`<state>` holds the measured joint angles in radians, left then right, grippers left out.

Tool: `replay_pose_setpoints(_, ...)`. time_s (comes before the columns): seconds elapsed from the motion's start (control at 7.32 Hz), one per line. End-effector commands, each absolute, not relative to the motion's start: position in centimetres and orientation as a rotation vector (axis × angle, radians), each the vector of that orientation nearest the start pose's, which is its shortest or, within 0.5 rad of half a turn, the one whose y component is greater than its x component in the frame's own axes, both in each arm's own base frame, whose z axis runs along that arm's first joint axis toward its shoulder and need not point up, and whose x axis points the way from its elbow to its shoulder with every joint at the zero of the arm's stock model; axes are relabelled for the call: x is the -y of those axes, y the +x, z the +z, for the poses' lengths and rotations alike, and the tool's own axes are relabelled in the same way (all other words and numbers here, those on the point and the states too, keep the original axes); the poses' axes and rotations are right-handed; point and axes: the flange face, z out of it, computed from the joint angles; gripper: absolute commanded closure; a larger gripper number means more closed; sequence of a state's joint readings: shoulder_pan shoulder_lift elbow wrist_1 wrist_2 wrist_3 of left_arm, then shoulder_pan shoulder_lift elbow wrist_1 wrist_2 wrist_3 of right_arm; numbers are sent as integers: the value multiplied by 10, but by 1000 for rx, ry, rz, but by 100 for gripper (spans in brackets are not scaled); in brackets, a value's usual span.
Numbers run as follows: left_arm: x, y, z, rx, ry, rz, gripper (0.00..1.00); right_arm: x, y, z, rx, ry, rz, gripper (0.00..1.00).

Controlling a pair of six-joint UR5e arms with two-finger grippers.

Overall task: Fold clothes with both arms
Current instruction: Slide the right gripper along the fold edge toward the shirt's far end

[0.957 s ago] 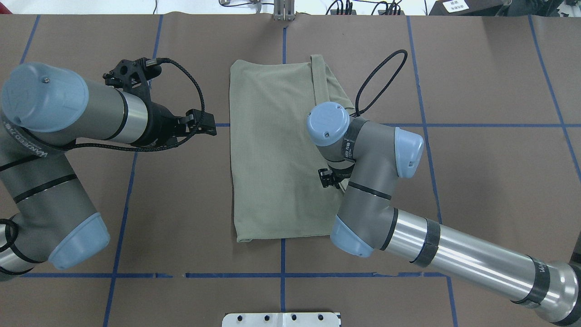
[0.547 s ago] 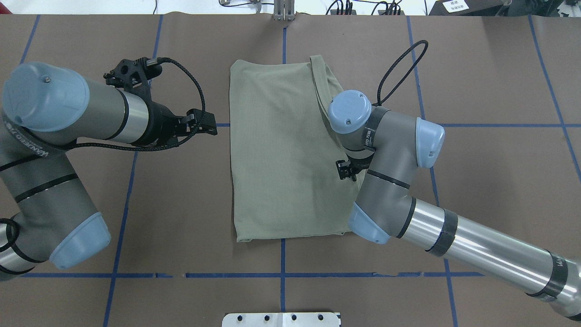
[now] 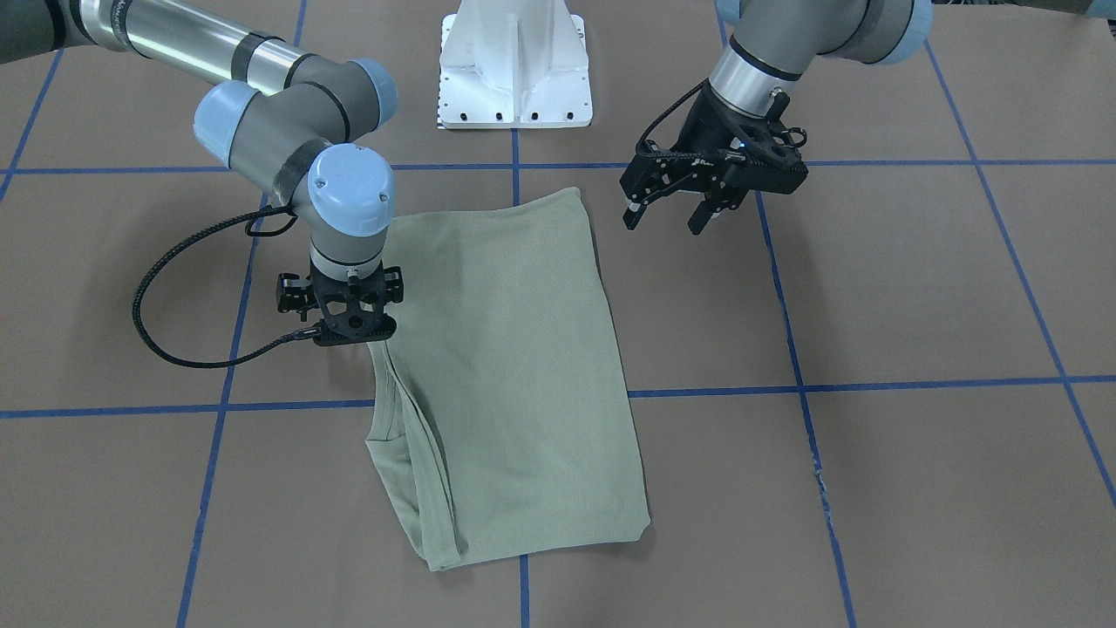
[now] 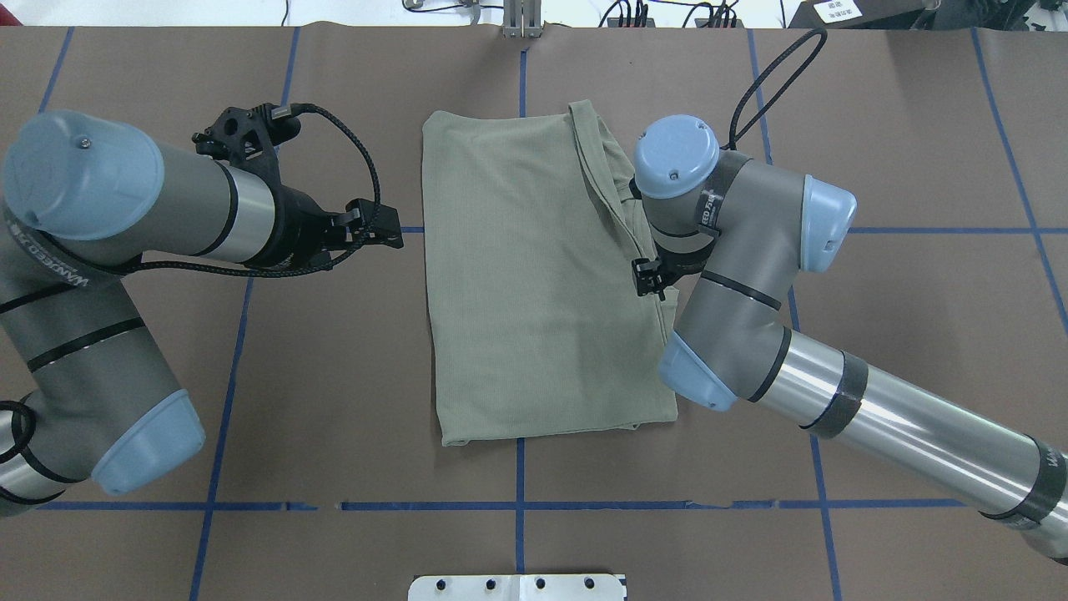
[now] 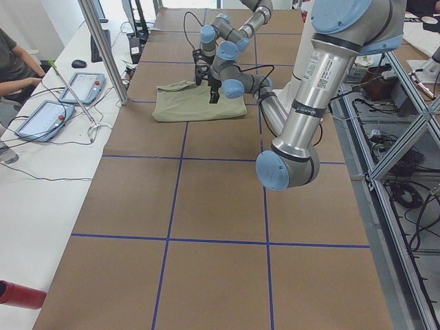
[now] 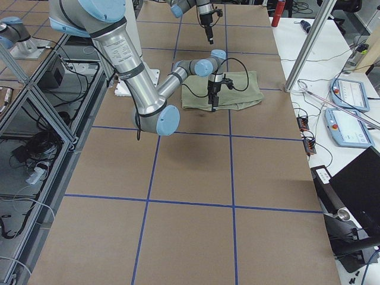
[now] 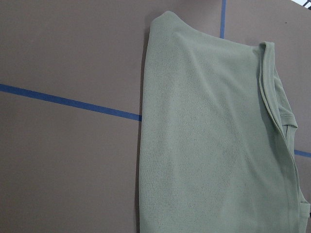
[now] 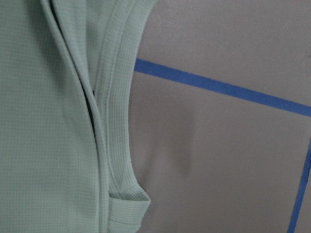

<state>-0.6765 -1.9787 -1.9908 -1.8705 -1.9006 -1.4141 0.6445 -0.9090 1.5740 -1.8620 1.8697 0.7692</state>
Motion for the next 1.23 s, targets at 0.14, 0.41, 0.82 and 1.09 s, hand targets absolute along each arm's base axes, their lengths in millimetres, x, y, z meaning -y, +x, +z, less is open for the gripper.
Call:
replay_pose_setpoints(0.14, 431, 376, 215, -1142, 175, -269, 0, 529, -505, 264, 555, 106, -206, 0)
replay_pose_setpoints(0.41, 428, 372, 209, -1158, 188, -267, 0, 561, -532, 258, 597, 151, -206, 0)
replay_pose_setpoints(0.82, 416, 356, 186, -1208, 221, -257, 0, 608, -548, 279, 580, 161, -207, 0)
replay_pose_setpoints(1.09, 411, 350, 173, -1236, 236, -248, 0, 617, -546, 294, 561, 152, -219, 0)
